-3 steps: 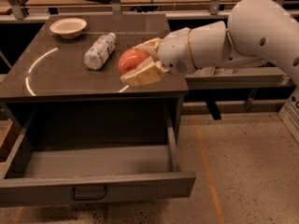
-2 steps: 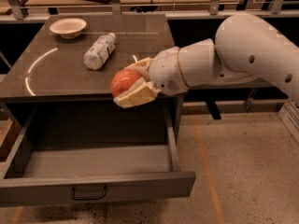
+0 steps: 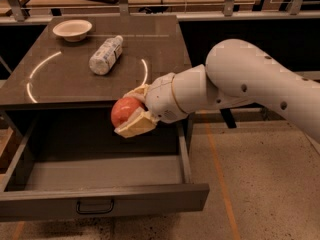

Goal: Place apple into top drawer

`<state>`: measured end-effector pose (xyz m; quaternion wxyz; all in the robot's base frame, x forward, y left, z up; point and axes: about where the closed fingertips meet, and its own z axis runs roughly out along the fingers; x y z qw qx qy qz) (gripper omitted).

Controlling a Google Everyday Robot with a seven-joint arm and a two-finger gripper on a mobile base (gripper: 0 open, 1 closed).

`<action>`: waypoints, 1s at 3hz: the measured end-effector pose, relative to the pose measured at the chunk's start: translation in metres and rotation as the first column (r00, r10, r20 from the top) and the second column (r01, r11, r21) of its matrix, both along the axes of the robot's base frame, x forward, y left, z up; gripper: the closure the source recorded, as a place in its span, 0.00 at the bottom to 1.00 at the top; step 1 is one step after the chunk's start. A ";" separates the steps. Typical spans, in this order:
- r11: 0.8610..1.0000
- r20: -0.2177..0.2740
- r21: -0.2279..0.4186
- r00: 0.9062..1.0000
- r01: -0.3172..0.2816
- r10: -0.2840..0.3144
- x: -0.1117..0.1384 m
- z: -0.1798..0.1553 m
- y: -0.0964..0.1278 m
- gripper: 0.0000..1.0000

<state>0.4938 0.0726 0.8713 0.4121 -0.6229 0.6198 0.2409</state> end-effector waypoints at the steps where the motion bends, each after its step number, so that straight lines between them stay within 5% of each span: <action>1: 0.998 -0.070 -0.057 0.997 -0.026 0.023 -0.019 -0.034 0.009 1.00; 3: 0.988 -0.170 -0.152 0.985 -0.039 0.013 -0.039 -0.116 0.017 1.00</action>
Offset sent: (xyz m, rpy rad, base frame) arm -0.0527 0.0164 -0.1173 -0.1593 0.2239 0.0691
